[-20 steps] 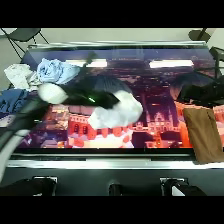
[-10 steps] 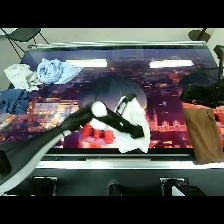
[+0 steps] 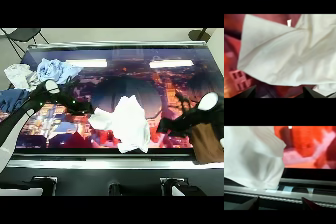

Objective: Fold the shirts.

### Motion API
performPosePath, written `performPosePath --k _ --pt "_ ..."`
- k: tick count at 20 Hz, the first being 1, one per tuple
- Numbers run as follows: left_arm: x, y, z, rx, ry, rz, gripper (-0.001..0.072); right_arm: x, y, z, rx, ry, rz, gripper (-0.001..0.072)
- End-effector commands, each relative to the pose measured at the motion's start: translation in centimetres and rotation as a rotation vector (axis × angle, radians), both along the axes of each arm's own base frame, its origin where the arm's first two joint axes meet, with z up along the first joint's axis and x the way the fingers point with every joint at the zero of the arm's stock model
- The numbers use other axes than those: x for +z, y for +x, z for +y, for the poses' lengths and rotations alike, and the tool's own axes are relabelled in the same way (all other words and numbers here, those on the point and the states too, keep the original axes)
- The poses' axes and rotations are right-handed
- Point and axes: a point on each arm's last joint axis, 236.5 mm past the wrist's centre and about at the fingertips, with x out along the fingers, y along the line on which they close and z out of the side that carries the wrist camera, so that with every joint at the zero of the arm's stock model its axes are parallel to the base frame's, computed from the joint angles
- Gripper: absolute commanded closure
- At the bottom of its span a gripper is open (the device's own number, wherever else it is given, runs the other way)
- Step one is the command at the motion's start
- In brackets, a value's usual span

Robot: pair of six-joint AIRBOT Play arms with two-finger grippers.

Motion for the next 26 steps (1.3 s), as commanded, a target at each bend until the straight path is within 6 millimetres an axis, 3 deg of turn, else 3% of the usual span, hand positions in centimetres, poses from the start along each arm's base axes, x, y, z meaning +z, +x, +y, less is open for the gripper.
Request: performPosePath --k 1,3,4,11,12,13,14,16,18,19,20,22,24,26 --pt "-4.4 -1.5 2.2 0.131 -0.017 0.109 0.0047 -5.1 -3.4 1.4 0.005 0.058 0.103 0.0087" --pt "-6.3 -1.9 0.7 0.180 -0.063 0.131 0.0046 -5.9 -3.8 2.5 0.025 0.110 0.096 0.0078" --pt "-6.9 -1.8 0.0 0.194 -0.084 0.129 0.0046 -6.1 -4.0 3.1 0.032 0.139 0.095 0.0035" --pt "-9.6 -1.1 -2.7 0.212 -0.097 0.114 0.0062 -9.3 -6.6 4.4 0.040 0.197 0.130 0.0008" --pt "-9.7 -0.8 -2.9 0.218 -0.095 0.098 0.0201 -9.6 -6.5 4.8 0.024 0.215 0.120 0.0008" --pt "-9.7 -0.5 -3.2 0.219 -0.095 0.083 0.0408 -9.9 -6.2 5.0 0.007 0.222 0.106 0.0008" --pt "-9.7 -0.5 -3.3 0.218 -0.094 0.079 0.0540 -10.4 -5.8 5.1 -0.014 0.222 0.087 0.0009" --pt "-9.5 -0.5 -3.2 0.208 -0.094 0.073 0.0676 -11.0 -4.8 5.4 -0.062 0.232 0.048 0.0012" --pt "-8.9 -0.3 -3.2 0.207 -0.100 0.058 0.0682 -11.0 -3.5 6.1 -0.093 0.268 0.015 0.0029" --pt "-8.6 -0.2 -3.2 0.204 -0.103 0.050 0.0682 -11.0 -3.0 6.5 -0.114 0.294 0.009 0.0095" --pt "-8.3 -0.1 -3.2 0.200 -0.106 0.041 0.0682 -11.0 -2.6 6.9 -0.138 0.316 0.010 0.0237" --pt "-7.7 0.0 -3.3 0.199 -0.111 0.028 0.0682 -10.7 -1.5 7.7 -0.158 0.359 -0.018 0.0667" --pt "-6.4 0.6 -3.3 0.194 -0.122 -0.020 0.0684 -9.7 -0.7 7.8 -0.095 0.370 -0.079 0.0666" --pt "-3.0 2.2 -3.2 0.190 -0.144 -0.142 0.0685 -7.4 0.7 6.8 -0.017 0.315 -0.171 0.0666"
